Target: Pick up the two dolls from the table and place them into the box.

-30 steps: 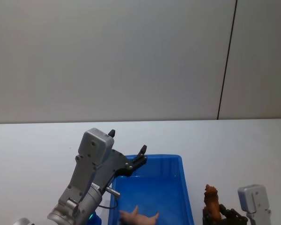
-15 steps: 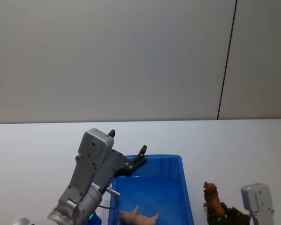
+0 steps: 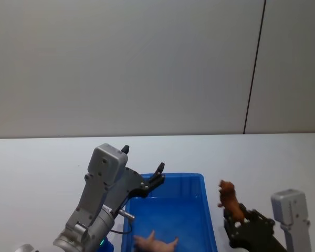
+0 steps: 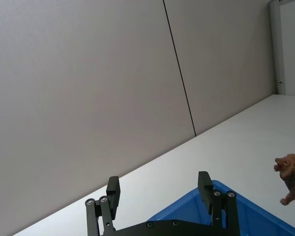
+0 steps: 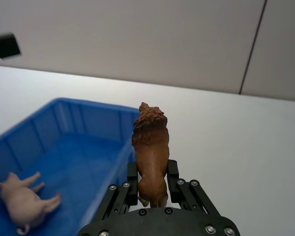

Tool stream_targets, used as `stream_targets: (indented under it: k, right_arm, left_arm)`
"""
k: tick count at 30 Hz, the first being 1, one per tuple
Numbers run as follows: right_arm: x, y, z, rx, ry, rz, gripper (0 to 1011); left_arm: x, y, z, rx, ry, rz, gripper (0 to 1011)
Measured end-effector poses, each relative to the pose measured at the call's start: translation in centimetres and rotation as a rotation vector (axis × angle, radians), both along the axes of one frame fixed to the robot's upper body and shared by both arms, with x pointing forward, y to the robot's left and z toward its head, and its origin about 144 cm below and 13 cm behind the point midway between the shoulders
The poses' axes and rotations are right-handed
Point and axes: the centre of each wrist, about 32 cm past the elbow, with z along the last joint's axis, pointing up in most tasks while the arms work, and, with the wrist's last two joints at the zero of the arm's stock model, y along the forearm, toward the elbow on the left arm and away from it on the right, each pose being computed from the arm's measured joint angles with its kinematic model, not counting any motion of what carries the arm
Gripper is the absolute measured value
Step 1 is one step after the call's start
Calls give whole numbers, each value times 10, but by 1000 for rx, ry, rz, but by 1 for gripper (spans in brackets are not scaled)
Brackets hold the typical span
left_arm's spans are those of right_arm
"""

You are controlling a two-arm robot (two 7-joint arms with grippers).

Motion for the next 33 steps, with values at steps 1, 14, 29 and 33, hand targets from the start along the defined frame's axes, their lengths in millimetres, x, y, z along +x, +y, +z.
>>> stream_targets:
  k: [1, 14, 29, 33]
  right_arm:
    - [2, 1, 3, 6, -12, 18, 333]
    - [31, 14, 24, 44, -52, 177, 333]
    - [72, 33, 28, 50, 14, 247, 662]
    - [76, 36, 29, 49, 13, 248, 771]
  left_arm:
    - [0, 0, 0, 0, 0, 0, 1001]
    - [0, 0, 0, 0, 0, 0, 1001]
    - [0, 0, 0, 0, 0, 0, 1001]
    - [0, 0, 0, 0, 0, 0, 1001]
